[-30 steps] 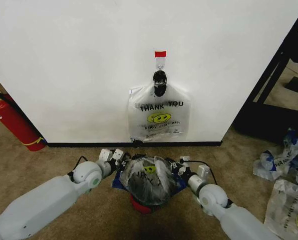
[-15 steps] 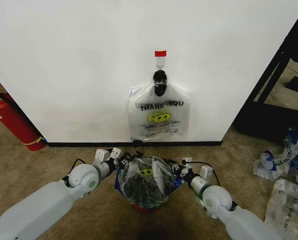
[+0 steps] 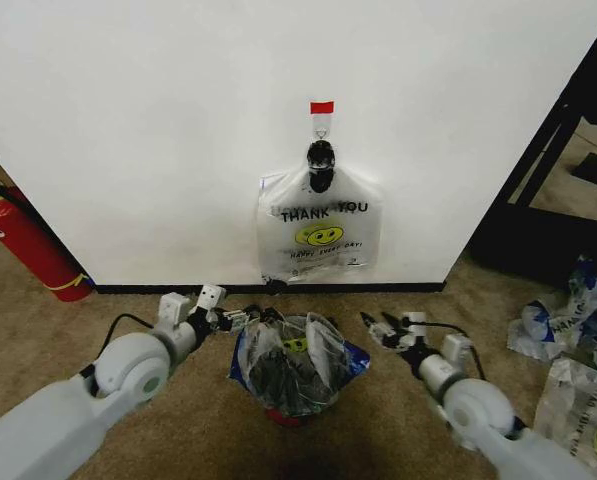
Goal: Pick up the garbage bag from the wall and place it over the trash bin.
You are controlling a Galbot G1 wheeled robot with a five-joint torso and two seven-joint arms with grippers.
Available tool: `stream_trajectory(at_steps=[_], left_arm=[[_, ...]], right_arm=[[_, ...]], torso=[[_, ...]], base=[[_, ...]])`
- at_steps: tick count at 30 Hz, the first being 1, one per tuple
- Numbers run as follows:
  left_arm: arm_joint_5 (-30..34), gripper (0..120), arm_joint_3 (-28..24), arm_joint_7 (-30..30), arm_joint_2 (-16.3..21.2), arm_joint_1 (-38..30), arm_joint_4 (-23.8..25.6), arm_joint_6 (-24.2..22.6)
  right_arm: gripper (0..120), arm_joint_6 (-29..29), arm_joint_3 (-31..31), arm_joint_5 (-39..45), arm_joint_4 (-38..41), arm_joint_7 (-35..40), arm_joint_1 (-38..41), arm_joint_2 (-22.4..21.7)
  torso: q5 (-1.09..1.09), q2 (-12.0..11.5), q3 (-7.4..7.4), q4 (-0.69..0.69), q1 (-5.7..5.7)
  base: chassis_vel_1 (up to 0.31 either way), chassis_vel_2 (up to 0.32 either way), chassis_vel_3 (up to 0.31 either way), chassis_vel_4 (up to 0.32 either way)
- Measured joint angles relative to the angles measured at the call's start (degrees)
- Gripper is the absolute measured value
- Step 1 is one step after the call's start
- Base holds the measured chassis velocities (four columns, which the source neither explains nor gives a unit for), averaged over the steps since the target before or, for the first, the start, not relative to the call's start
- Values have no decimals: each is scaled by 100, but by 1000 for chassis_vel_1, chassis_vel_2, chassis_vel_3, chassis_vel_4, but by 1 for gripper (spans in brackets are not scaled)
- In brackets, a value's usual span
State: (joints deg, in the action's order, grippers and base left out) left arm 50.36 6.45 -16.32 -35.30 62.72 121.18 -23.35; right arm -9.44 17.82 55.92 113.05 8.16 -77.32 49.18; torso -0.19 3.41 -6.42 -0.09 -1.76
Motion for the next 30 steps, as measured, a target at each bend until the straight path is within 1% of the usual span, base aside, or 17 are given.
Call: stream_trajectory(at_steps=[1, 3, 4, 6, 8, 11, 12, 14, 15, 17, 18, 20, 23, 24, 27, 28, 30], left_arm=[[-155, 99, 79, -122, -8, 211, 127, 161], [-194, 100, 114, -319, -111, 329, 215, 297], [-194, 100, 114, -319, -111, 329, 215, 297], [-101, 100, 114, -449, -207, 394, 309, 300], [85, 100, 95, -561, -273, 443, 403, 227], [244, 100, 51, -632, -328, 506, 393, 144], [244, 100, 51, -632, -328, 506, 393, 144], [344, 100, 57, -690, -358, 542, 263, 143], [481, 100, 76, -724, -365, 555, 158, 143], [878, 100, 141, -809, -366, 576, -14, 117], [878, 100, 141, -809, -366, 576, -14, 117], [1604, 100, 316, -932, -418, 626, -145, -22], [2968, 100, 670, -1195, -647, 643, -348, -399], [2968, 100, 670, -1195, -647, 643, -348, -399], [3770, 100, 906, -1280, -826, 624, -542, -572], [3984, 100, 968, -1281, -875, 615, -599, -635], [4170, 100, 1030, -1278, -936, 605, -669, -693]], right_arm=[[82, -19, 186, 70, 255, 44, -186, -34], [91, -75, 366, 120, 661, 117, -467, -25], [91, -75, 366, 120, 661, 117, -467, -25], [98, -144, 362, 81, 1024, 139, -704, 49], [100, -213, 232, -47, 1279, 139, -895, 161], [100, -229, 151, -239, 1273, 130, -1084, 469], [100, -229, 151, -239, 1273, 130, -1084, 469], [100, -183, 341, -253, 1073, 116, -1236, 733], [100, -158, 491, -224, 1000, 90, -1354, 854], [100, -113, 871, -33, 896, -16, -1728, 1072], [100, -113, 871, -33, 896, -16, -1728, 1072], [100, -85, 1171, 351, 881, -196, -2076, 1216], [100, -70, 1435, 945, 734, -734, -2430, 1358], [100, -70, 1435, 945, 734, -734, -2430, 1358], [100, -106, 1481, 1303, 490, -1258, -2467, 1431], [99, -130, 1480, 1409, 402, -1448, -2427, 1450], [93, -158, 1442, 1482, 274, -1602, -2314, 1472]], torso=[[-4, 0, 0, 0, 0], [0, 0, 0, 3, 0], [0, 0, 0, 3, 0], [-6, 0, 0, -2, 0], [1, 1, 0, -1, 0], [-4, 1, 0, 0, 0], [-4, 1, 0, 0, 0], [2, 0, 0, 2, 0], [-2, 1, 0, 3, 0], [-2, 1, -1, -2, 0], [-2, 1, -1, -2, 0], [-3, 1, 0, -1, 0], [-4, 1, 0, -1, 0], [-4, 1, 0, -1, 0], [-1, 1, 0, 0, 0], [-1, 1, -1, 0, 0], [-3, 1, -1, 1, 0]], base=[[0, 0, 0, 0], [0, 0, 0, 0], [0, 0, 0, 0], [0, 0, 0, 0], [0, 0, 0, 0], [0, 0, 0, 0], [0, 0, 0, 0], [0, 0, 0, 0], [0, 0, 0, 0], [0, 0, 0, 0], [0, 0, 0, 0], [0, 0, 0, 0], [0, 0, 0, 0], [0, 0, 0, 0], [0, 0, 0, 0], [0, 0, 0, 0], [0, 0, 0, 0]])
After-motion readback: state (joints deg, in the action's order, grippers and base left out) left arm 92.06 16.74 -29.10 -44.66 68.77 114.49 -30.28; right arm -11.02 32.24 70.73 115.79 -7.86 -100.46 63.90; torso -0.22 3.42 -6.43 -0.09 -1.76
